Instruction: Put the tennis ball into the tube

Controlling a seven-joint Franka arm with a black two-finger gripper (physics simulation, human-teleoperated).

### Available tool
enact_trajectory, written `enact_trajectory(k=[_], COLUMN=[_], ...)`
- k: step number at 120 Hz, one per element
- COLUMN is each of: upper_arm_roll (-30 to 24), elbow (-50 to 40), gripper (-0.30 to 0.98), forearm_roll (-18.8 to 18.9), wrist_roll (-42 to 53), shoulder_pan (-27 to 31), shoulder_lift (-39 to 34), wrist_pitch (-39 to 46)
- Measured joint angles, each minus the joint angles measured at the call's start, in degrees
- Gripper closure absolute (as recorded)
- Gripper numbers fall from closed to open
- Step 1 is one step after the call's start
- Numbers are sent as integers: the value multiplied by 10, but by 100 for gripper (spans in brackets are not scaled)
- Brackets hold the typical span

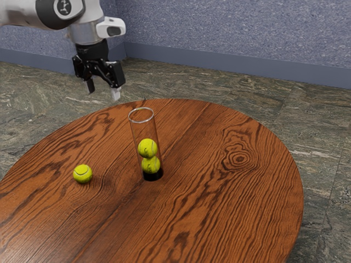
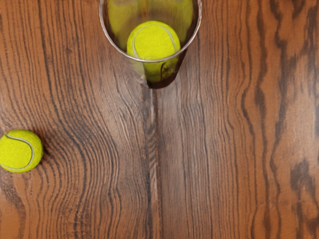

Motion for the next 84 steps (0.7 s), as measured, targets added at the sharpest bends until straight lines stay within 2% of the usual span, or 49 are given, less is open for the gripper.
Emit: enact_trajectory(k=[34,62,84], upper_arm_roll=[-9,-26,-39], elbow=[-25,-195,-305], gripper=[0,0,0], forearm_roll=[-1,14,35], wrist_roll=[-2,-30,-25], shoulder_pan=[12,31,70], shoulder_lift=[-23,-130,-165], wrist_pitch=[39,71,146])
